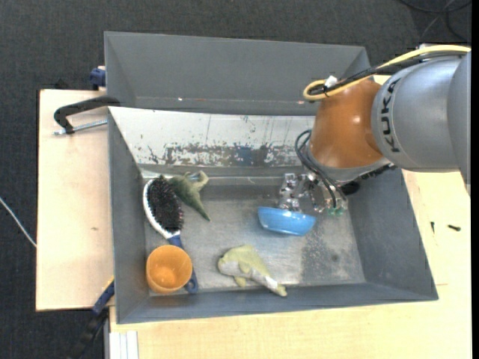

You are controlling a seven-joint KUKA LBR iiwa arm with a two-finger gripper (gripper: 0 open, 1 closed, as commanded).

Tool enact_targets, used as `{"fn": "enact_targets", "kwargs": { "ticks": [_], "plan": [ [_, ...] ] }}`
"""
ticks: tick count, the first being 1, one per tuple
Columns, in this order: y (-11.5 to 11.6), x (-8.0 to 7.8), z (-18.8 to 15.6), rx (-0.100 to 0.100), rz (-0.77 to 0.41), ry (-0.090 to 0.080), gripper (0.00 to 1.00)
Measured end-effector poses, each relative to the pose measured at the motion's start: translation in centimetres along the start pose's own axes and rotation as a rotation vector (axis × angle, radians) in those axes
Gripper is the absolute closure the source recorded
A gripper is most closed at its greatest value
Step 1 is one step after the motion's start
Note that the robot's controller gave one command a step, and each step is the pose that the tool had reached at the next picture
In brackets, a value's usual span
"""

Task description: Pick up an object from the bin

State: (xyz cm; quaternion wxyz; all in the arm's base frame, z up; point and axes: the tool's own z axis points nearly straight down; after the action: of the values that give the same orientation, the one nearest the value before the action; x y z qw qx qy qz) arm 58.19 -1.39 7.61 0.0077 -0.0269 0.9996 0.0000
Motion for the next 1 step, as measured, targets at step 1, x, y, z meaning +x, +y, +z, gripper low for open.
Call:
{"fn": "enact_targets", "kwargs": {
  "ticks": [1],
  "plan": [
    [0.04, 0.24, 0.26, -0.001, 0.000, 0.008, 0.00]
  ]
}}
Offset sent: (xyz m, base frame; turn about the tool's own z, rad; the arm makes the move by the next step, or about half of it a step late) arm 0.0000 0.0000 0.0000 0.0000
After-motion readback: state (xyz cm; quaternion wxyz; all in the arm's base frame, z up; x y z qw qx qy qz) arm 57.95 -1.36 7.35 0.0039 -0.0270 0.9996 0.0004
